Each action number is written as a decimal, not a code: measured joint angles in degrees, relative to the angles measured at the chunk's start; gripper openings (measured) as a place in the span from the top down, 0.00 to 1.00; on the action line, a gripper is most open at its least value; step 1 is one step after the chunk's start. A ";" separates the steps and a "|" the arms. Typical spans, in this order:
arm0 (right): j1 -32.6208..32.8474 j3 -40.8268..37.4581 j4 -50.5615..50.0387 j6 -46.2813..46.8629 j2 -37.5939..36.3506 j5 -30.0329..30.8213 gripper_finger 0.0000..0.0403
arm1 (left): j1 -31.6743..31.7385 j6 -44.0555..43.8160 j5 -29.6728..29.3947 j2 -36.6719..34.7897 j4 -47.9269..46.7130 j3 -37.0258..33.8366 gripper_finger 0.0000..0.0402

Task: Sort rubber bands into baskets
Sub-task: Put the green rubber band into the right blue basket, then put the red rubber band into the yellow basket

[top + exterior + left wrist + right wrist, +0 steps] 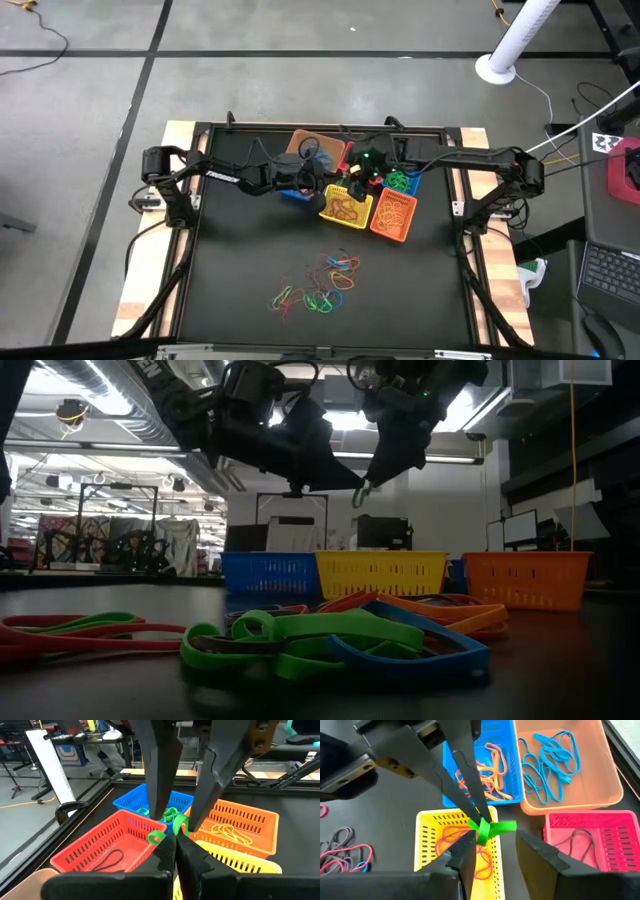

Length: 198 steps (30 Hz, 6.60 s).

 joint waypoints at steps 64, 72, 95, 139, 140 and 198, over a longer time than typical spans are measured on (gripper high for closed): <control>-22.16 -0.04 -31.17 -9.37 -0.05 3.40 0.96 | -4.01 -9.40 0.07 -0.04 -6.27 -0.09 0.61; -22.14 -0.04 -30.69 -9.41 -0.07 3.37 0.76 | -7.65 -9.18 6.44 -0.04 -6.71 -0.09 0.61; -22.13 -0.04 -23.68 -9.24 -0.05 3.35 0.67 | -18.45 5.46 7.73 4.24 -19.70 -0.09 0.61; -22.12 -0.04 -23.43 -9.19 -0.04 -3.60 0.67 | -17.51 3.25 13.86 10.19 -14.05 -0.15 0.99; -22.12 -0.04 -23.43 -9.19 -0.04 -3.60 0.67 | -17.48 3.24 13.88 10.05 -14.04 -0.15 0.99; 2.64 -0.04 -15.66 -9.26 -0.04 -17.66 0.67 | 0.60 8.85 11.69 -1.99 -14.66 6.99 1.00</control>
